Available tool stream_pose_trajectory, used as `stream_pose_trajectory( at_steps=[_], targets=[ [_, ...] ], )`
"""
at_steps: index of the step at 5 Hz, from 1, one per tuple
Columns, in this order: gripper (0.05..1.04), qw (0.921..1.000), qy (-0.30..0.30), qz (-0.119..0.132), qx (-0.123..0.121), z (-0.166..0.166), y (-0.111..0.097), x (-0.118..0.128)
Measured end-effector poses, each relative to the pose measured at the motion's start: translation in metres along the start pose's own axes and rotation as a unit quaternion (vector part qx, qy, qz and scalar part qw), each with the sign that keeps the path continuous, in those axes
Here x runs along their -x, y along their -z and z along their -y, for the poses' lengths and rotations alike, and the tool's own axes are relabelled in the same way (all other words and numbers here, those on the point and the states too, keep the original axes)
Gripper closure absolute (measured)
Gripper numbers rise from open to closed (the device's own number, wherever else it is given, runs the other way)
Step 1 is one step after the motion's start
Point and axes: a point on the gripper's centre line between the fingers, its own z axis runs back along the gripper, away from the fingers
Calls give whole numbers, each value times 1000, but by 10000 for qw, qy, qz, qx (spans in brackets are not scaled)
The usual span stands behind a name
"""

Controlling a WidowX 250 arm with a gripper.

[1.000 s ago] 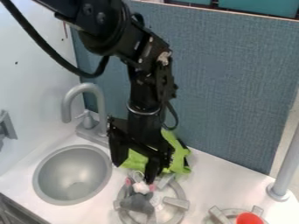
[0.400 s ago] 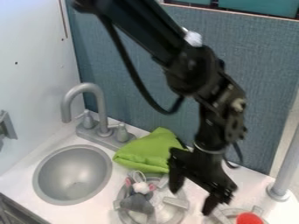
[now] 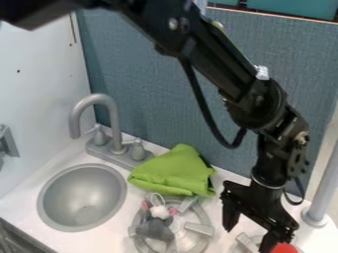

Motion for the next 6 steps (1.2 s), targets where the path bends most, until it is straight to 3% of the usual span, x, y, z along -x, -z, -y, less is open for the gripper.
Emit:
stream_pose_trajectory(
  at_steps=[3,4,5,6],
  targets=[
    [83,9999,-123,89,14,18,23,-17],
    [141,9998,-151,110,7,23,29,-23],
    [426,9996,-276,17,-99,22,38,-27],
    [737,9996,-288,-54,-11,24,38,-25]
  ],
)
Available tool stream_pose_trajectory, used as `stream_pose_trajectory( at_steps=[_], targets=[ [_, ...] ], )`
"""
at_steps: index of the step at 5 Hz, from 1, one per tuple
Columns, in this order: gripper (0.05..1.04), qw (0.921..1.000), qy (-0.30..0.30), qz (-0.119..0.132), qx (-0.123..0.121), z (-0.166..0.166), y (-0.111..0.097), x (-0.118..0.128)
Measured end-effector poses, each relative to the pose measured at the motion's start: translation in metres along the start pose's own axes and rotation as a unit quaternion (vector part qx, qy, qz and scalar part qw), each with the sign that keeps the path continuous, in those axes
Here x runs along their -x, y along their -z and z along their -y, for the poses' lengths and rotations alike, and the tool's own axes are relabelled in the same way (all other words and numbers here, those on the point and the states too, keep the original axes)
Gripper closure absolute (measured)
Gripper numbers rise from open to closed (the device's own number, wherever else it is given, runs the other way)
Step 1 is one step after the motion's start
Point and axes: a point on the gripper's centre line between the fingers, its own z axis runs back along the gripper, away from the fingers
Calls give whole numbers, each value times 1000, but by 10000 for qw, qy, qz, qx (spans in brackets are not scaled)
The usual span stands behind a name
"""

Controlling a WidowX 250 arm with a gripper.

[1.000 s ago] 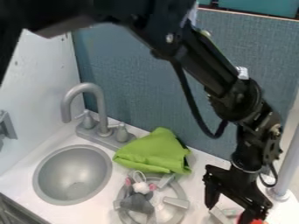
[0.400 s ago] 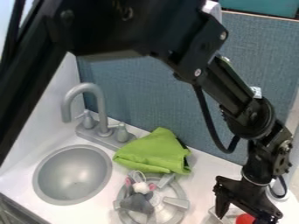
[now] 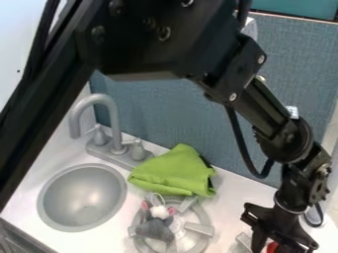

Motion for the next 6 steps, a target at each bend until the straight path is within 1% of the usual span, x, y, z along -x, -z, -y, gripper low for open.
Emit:
stream_pose_trajectory(
  at_steps=[1,2,3,4,5,6],
  targets=[
    [914,10000,-29,-59,69,-1,-1,6],
    [981,9998,41,70,165,-12,-34,5],
    [986,9986,-411,299,173,-42,-67,-3],
    [986,9956,-802,450,166,-63,-78,-16],
    [986,9911,-1191,597,-36,-83,-61,-36],
    [986,9877,-1468,481,-253,-86,-30,-45]
  ],
)
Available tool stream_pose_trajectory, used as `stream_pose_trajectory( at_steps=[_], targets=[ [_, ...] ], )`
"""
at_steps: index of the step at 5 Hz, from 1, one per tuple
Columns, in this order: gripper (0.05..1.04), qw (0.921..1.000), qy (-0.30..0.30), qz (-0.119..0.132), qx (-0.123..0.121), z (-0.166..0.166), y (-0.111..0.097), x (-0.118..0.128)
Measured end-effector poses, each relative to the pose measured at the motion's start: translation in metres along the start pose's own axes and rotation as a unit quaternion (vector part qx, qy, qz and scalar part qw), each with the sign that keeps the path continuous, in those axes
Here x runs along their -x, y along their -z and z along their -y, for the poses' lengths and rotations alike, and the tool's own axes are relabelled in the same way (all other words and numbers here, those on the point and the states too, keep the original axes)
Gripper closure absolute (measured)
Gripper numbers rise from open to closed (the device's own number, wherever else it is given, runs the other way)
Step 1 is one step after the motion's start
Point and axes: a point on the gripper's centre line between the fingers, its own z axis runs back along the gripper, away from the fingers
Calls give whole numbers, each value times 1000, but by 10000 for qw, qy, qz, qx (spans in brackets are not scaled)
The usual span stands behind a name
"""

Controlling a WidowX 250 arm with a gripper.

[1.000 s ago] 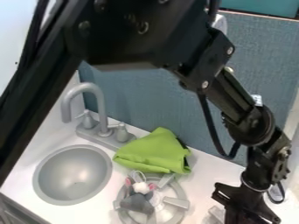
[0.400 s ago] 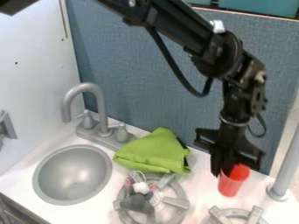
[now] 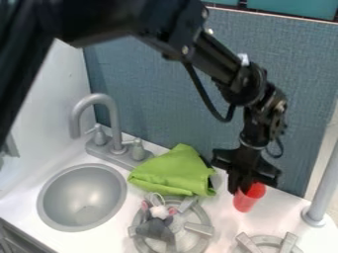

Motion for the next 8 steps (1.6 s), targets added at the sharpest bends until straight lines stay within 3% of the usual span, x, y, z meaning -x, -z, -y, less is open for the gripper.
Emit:
stream_pose_trajectory(
  at_steps=[2,3,4,5,6,7,8],
  targets=[
    [986,9986,185,-482,-122,6,28,-1],
    [986,9970,306,-693,126,14,41,0],
    [986,9964,267,-676,444,10,46,-6],
    [963,9965,275,-664,434,9,48,-4],
    [761,9969,343,-644,303,5,52,-2],
    [482,9966,443,-679,155,4,55,4],
    [190,9973,588,-346,279,11,21,1]
  ],
)
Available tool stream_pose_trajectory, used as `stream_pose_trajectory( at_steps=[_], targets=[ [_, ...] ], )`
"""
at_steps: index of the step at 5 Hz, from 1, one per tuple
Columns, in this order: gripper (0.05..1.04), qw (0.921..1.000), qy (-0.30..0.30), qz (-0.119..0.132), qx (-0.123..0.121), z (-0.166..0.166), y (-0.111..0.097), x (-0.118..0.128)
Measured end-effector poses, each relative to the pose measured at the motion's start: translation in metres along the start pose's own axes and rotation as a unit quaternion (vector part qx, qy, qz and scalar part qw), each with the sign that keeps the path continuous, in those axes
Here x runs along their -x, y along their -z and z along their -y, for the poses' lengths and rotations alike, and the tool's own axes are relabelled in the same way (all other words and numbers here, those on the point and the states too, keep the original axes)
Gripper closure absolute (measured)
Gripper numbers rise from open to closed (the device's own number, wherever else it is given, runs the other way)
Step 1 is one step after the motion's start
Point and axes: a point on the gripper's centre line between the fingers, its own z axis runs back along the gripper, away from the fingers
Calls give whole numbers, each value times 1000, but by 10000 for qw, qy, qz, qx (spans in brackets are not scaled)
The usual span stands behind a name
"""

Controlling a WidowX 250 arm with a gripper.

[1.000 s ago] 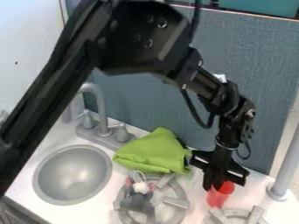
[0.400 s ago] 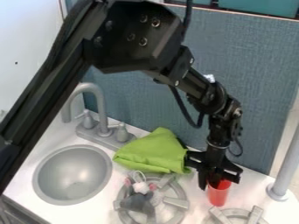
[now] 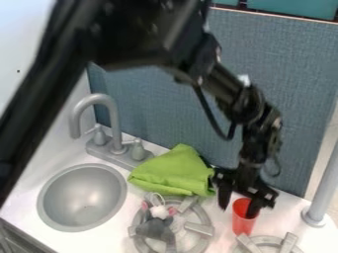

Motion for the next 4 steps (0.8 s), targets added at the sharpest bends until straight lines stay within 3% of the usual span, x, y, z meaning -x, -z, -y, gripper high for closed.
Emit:
stream_pose_trajectory(
  at_steps=[1,2,3,4],
  targets=[
    [73,9997,1,229,-73,-8,-26,10],
    [77,9990,-29,442,-6,-14,-58,28],
    [81,9993,303,231,-68,-29,-80,72],
    [82,9980,613,-121,-134,-41,-82,112]
  ],
)
